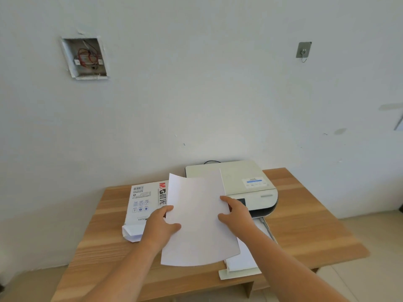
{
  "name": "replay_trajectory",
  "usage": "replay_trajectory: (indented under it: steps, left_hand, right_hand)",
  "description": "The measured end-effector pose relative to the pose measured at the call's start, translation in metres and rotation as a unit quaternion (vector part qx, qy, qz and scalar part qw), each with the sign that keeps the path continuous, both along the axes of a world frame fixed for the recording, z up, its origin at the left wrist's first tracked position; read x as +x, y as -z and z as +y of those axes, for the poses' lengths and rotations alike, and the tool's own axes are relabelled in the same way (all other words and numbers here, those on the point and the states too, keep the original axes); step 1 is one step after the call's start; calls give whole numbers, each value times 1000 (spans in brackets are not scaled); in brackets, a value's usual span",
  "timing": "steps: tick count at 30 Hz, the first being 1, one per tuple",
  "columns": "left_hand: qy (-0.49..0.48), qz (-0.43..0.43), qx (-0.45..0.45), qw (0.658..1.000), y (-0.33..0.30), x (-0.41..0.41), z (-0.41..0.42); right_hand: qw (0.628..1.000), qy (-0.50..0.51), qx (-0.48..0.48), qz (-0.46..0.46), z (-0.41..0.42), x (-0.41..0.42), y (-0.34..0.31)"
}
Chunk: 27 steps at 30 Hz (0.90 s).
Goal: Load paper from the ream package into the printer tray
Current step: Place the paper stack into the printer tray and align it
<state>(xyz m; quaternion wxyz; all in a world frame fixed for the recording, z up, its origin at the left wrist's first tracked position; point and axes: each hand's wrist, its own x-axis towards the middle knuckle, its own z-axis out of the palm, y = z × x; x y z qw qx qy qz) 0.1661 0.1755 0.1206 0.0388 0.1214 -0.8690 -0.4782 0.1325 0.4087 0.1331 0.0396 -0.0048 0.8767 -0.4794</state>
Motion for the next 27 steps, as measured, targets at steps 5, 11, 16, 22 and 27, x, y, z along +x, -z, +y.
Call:
replay_trajectory:
  steps: [5,11,16,22,27]
  left_hand:
    - [7,-17,2,1000,9,0,62]
    - [7,-36,24,999,27,0,121]
    - [3,-49,34,998,35,-2,154]
    - [11,-64,24,998,43,-10,163]
    - [18,-85,47,995,59,-13,158]
  right_hand:
    - [1000,-8,8,-15,62,-5,6]
    - [999,-8,10,-36,128,-7,20]
    - [998,-6,3,-56,160,-10,29]
    - [997,-7,8,-71,171,-17,40]
    - [995,-11,36,-92,169,-19,54]
